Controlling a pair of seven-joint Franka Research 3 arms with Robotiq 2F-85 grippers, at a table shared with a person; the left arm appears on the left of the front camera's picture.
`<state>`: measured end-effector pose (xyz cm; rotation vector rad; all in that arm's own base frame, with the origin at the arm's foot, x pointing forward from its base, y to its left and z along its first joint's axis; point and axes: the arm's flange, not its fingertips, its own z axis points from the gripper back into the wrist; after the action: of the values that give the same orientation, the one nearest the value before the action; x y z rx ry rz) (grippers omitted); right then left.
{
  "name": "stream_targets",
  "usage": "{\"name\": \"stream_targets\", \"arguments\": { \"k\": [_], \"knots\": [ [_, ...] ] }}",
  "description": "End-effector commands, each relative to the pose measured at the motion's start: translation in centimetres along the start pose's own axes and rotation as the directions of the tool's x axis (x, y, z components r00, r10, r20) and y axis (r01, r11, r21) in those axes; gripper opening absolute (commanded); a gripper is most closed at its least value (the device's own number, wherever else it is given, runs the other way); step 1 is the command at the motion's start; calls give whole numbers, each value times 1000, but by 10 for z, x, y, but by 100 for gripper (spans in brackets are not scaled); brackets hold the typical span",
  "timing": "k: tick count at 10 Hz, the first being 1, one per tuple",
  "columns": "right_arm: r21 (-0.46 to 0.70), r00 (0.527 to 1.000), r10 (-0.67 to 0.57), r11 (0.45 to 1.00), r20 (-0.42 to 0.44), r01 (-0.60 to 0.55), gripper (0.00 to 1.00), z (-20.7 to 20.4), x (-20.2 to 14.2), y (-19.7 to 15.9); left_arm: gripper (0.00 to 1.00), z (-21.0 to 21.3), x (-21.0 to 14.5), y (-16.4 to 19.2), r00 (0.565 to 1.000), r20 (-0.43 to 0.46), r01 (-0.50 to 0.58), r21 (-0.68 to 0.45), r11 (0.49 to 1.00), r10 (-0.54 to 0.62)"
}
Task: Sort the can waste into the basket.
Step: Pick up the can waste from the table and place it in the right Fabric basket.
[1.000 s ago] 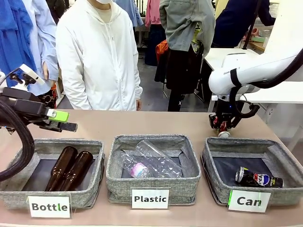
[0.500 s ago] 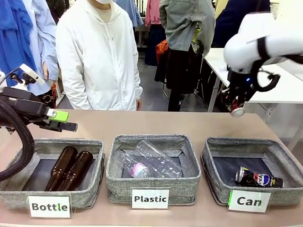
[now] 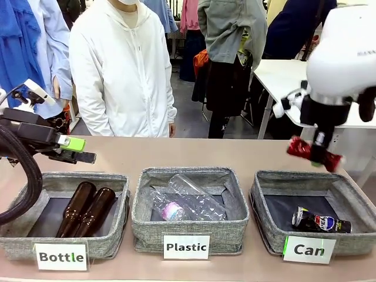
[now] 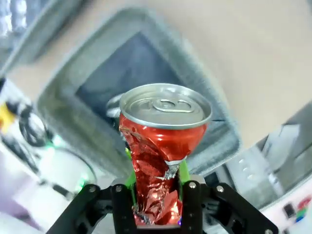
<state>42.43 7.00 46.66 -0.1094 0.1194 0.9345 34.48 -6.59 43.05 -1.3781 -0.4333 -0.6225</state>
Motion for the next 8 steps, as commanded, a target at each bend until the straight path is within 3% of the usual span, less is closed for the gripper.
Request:
{"name": "stream_targets", "arguments": {
  "k": [1,2,3,7,8],
  "knots": [
    [-64,811,578,810,-89,-584,0,-15,-36,-4,94,0,1,-2,1000,13,-3,0,1000,3],
    [-44,682,731,681,-17,-731,0,-19,-54,-8,94,0,1,-2,1000,13,-3,0,1000,3],
    [-37,650,758,652,60,-757,0,-23,-65,-12,94,0,1,-2,1000,13,-3,0,1000,3],
    [-43,665,736,674,124,-738,0,-29,-68,-14,94,0,1,-2,1000,13,-3,0,1000,3],
    [-25,676,724,685,138,-728,73,-28,-64,-15,94,0,1,-2,1000,13,-3,0,1000,3]
  ]
}}
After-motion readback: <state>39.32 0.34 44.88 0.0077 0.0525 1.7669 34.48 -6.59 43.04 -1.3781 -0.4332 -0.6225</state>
